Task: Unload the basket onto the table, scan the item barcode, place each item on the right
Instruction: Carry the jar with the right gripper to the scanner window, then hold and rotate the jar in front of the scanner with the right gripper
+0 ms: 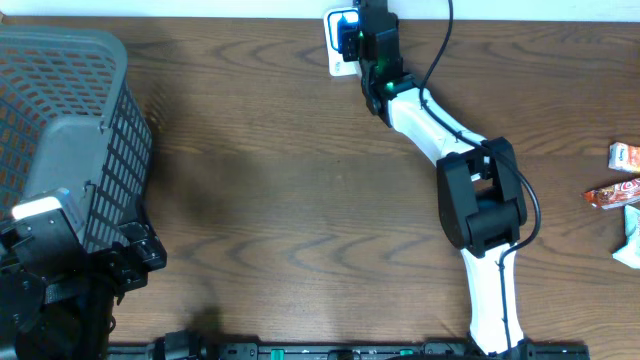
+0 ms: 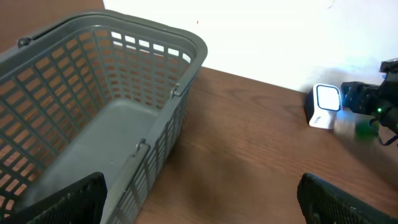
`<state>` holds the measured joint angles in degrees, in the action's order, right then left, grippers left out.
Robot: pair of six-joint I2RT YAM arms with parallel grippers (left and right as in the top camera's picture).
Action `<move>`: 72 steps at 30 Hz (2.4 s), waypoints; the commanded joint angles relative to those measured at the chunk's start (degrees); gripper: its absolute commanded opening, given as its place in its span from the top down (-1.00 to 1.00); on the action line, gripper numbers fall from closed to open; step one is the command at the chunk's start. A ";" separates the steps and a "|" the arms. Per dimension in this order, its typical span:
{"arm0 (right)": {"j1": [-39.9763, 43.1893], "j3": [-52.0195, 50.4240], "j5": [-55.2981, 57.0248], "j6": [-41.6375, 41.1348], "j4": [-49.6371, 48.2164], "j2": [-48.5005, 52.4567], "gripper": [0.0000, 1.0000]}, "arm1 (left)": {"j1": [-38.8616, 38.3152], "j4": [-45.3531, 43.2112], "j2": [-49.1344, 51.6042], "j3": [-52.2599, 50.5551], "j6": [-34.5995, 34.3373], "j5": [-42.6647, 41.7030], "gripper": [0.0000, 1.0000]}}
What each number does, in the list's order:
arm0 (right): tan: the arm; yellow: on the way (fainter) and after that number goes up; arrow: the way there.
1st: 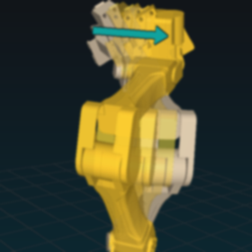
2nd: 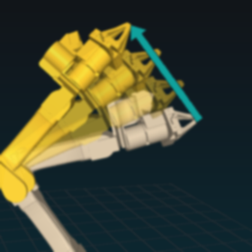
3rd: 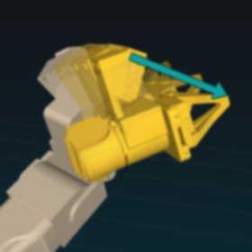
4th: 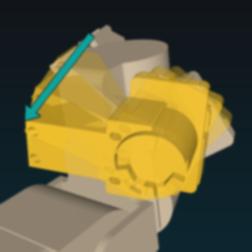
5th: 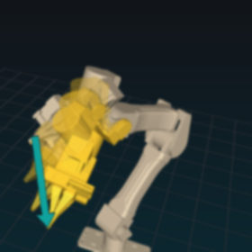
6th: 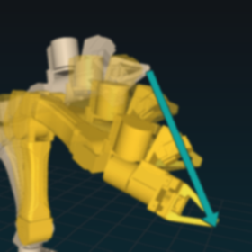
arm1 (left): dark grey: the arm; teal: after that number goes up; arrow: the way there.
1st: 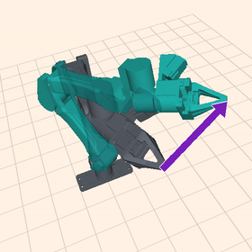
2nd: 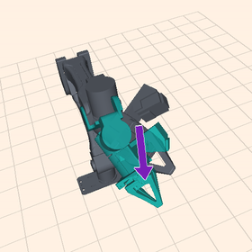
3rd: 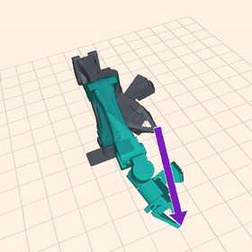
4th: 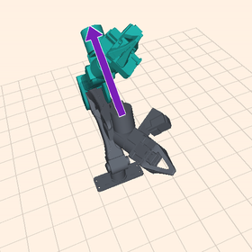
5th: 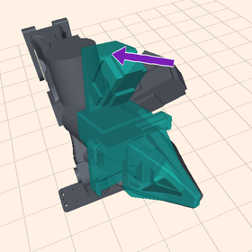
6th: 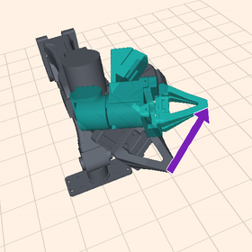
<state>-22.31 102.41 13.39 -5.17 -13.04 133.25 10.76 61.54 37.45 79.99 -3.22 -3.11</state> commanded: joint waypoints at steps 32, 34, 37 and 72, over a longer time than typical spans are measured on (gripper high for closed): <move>3.19 0.00 10.12 -27.06 41.88 -7.98 -0.61 | -0.20 -0.02 -0.11 -0.07 -0.50 -0.55 -0.96; 3.17 0.00 10.12 -27.04 41.55 -7.72 -0.61 | -0.20 -0.02 -0.11 -0.07 -0.50 -0.55 -0.96; 3.48 0.00 10.14 -26.91 41.03 -6.80 -0.63 | -0.20 -0.02 -0.11 -0.07 -0.50 -0.55 -0.96; 6.93 -0.04 4.33 -43.39 57.77 -4.00 -0.99 | -0.20 -0.02 -0.11 -0.07 -0.50 -0.55 -0.96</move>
<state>-16.62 102.37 17.12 -45.08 46.00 128.68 10.76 61.54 37.45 79.96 -3.22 -3.11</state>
